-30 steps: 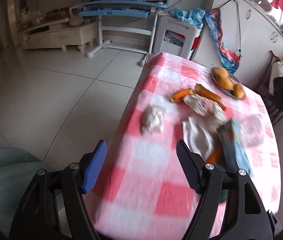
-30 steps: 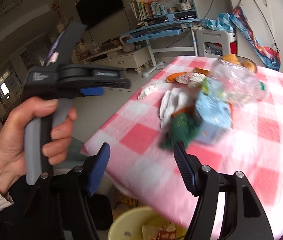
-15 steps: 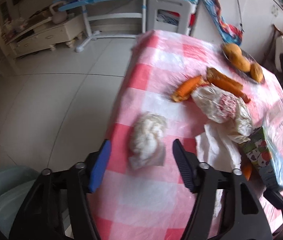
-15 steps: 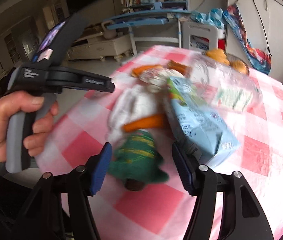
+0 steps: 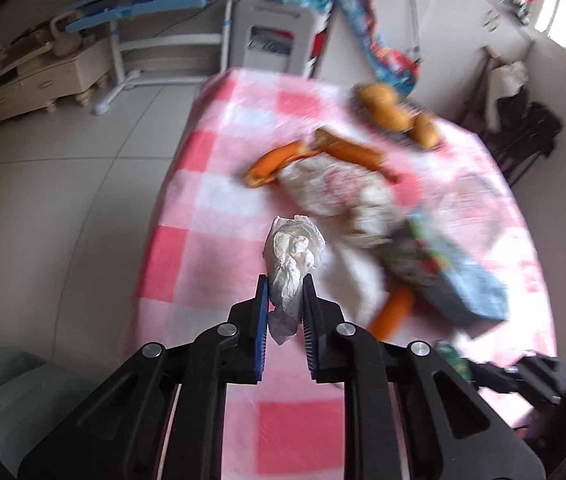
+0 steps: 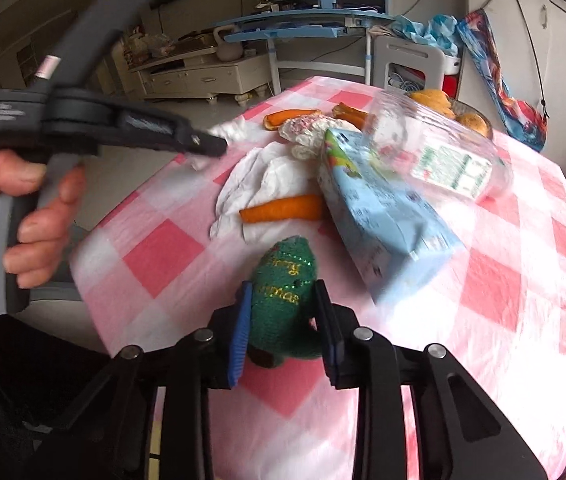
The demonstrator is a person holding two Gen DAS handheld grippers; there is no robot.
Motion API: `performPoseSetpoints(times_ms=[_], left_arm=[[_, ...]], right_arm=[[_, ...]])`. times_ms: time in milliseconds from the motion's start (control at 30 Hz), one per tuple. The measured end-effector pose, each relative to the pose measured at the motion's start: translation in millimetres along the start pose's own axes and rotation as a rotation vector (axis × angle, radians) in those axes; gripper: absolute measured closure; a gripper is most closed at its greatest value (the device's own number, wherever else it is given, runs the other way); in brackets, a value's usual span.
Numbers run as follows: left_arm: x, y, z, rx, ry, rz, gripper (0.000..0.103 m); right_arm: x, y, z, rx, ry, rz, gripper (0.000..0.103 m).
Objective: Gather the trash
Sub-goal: 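Lower the green knitted item into the yellow basin and open the right gripper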
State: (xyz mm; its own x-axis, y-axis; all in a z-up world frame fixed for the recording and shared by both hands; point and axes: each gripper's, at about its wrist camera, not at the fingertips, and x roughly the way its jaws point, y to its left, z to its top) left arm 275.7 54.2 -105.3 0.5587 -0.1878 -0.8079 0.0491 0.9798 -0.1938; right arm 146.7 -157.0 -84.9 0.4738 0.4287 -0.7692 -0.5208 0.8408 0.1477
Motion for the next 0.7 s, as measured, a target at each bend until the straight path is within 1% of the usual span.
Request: performPoseSetpoints(times_ms=[67,167,300,400,500,633,700], left_arm=[[-16.4,-6.0,-8.3,-0.016,-0.029,-0.047,0.088],[-31.5,-14.7,-21.5,-0.018,-0.051,-0.074,0.088],[-52.8,-24.0,-43.5,-0.019,-0.087,-0.082,0.088],[-67.9,-27.9,-59.7,-0.019,-0.115,-0.063,0.088],[-78.4,-30.2,-71.8,-0.022,-0.133,-0.047,0.088],[-91.7,-33.7,-90.3,-0.013,-0.146,-0.033,0.088],[-95.4,-36.7,-98.8,-0.004,-0.148,-0.029,0.088]], right_arm=[[-8.1,-4.3,-6.2,0.030,-0.016,0.006,0.074],[-23.2,-5.2,-8.2,0.056,-0.054,0.037,0.074],[-48.9,3.7,-12.7,0.042,-0.108,0.078,0.074],[-64.1,13.5,-18.9,0.025,-0.127,0.120,0.074],[-73.7,24.5,-26.6,-0.001,-0.120,0.160,0.074],[-80.9,44.5,-44.7,-0.060,-0.073,0.215,0.074],[-82.4,55.3,-52.7,-0.095,-0.052,0.227,0.074]])
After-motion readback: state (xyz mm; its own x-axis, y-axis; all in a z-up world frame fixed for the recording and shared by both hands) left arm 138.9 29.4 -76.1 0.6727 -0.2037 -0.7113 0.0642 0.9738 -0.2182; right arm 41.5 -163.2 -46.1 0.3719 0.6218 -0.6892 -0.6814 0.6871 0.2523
